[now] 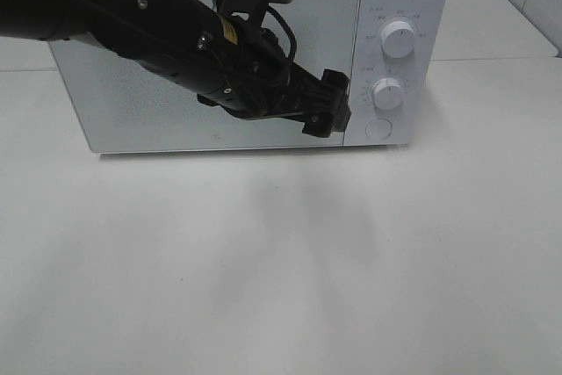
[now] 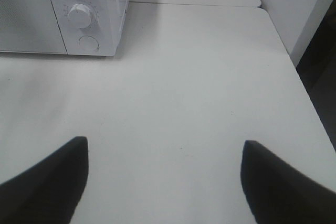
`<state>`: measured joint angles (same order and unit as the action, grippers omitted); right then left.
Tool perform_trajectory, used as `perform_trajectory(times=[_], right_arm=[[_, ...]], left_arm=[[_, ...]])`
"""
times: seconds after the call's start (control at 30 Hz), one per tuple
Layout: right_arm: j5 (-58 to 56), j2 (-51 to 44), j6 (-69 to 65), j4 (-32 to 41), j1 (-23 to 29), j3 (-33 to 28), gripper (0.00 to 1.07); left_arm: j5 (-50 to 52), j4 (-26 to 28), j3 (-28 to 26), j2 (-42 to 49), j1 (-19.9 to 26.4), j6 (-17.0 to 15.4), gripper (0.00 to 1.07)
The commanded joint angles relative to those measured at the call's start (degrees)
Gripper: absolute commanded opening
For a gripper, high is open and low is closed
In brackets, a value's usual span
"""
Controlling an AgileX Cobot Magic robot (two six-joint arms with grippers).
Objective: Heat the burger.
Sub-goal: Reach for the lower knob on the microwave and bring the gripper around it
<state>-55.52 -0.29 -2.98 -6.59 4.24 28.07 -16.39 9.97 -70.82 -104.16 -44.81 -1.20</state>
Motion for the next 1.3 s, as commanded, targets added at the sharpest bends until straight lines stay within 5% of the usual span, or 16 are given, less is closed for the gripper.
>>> perform_trajectory(times=[0.03,0.6,1.13,1.3], right_arm=[[0.46,-1.60,0.17,-0.17,-0.34,-0.06,0.76],[0.46,-1.60,0.17,-0.17,-0.34,-0.06,0.76],[0.46,-1.60,0.17,-0.17,-0.34,-0.06,0.76],[0.46,-1.60,0.17,-0.17,-0.34,-0.06,0.76]], left_arm=[[-4.70,-0.11,-0.34,1.72,-0.34,-0.11,1.00],[-34.89,1.66,-0.40,6.93,2.29,-0.86,1.00],[-47.21,2.69,0.52,19.37,24.98,-0.34,1.00],[-47.21,2.64,7.28,27.04,32.14,-0.34,1.00]])
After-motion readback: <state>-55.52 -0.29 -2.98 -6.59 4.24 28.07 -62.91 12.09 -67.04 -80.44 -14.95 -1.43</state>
